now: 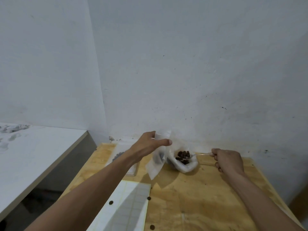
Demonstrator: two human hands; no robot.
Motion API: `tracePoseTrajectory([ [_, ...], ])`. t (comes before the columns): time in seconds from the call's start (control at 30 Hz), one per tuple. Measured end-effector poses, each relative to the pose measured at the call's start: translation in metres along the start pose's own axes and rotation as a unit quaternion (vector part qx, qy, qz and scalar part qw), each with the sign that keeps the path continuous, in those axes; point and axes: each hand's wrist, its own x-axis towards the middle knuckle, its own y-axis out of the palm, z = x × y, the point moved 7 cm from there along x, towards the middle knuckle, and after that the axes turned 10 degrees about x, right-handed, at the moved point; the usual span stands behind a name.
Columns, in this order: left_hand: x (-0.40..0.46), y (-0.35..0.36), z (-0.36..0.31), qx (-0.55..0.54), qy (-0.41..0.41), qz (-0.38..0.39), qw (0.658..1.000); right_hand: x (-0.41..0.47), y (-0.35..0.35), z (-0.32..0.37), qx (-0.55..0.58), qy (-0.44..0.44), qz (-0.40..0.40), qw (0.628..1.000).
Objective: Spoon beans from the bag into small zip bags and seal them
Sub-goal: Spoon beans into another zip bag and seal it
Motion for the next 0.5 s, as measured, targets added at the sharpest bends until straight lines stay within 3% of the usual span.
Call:
tracePoseTrajectory([
  [0.3, -0.007, -0.016, -0.002, 0.142, 0.015, -0.029, 0.989, -0.01, 0.009, 0.061, 0.035, -0.033, 0.042, 0.998],
  [0.5, -0.016, -0.018, 0.011, 0.177, -0.011, -0.002, 0.984, -0.026, 0.036, 0.075, 0.035, -0.063, 0.084, 0.994],
])
